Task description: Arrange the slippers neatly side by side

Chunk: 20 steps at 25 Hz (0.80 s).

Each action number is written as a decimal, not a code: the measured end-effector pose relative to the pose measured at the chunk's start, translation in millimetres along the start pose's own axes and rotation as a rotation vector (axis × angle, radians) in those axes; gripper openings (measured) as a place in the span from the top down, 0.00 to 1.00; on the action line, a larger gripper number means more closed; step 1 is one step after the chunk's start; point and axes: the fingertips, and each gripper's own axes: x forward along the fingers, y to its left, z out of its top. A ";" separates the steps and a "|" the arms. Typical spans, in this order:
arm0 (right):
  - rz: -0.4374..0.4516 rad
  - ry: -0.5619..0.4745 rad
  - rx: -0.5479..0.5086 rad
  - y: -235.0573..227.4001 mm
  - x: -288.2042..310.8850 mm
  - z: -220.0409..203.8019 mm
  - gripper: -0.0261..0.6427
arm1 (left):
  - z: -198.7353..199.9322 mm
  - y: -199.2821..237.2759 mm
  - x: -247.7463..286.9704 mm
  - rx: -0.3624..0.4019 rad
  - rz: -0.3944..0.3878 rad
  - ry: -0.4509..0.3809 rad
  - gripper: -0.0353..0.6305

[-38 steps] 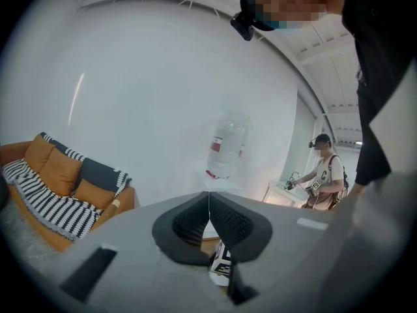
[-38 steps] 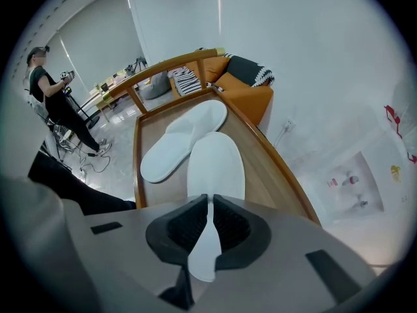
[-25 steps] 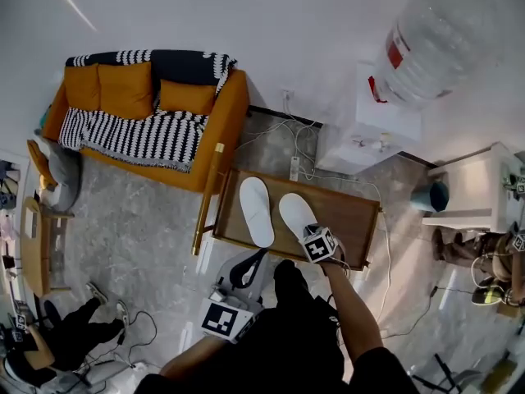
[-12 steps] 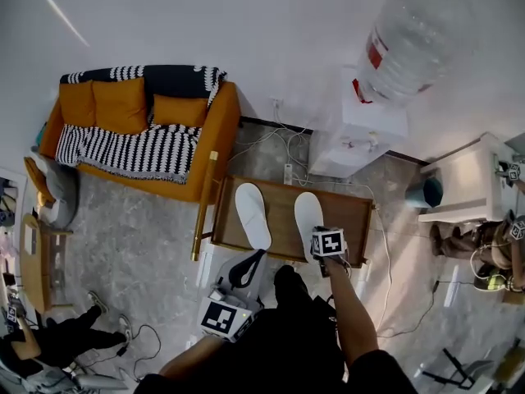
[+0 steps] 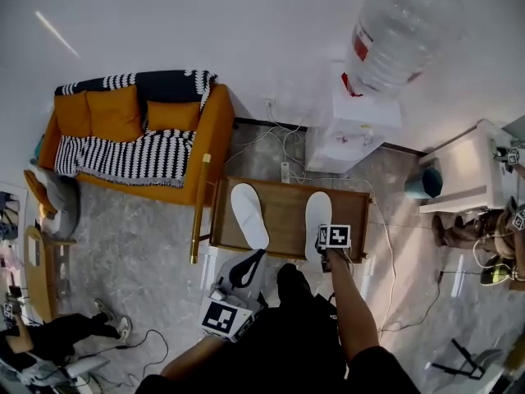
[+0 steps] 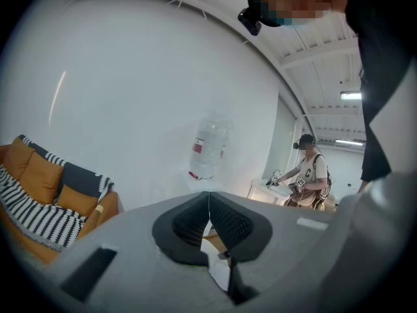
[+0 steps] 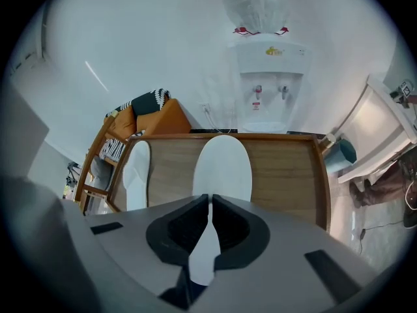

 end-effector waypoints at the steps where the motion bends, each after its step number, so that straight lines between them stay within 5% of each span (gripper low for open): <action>1: 0.001 0.004 0.008 -2.5 2.4 -0.2 0.92 | -0.7 -0.8 1.5 -0.002 0.001 0.002 0.92; 17: 0.010 0.028 0.031 -9.8 27.9 -4.1 0.92 | -4.2 -4.1 7.1 0.009 0.046 0.001 0.92; 20: 0.018 0.025 0.031 -9.1 26.0 -3.4 0.79 | -5.1 -5.2 5.6 0.005 0.050 -0.004 0.92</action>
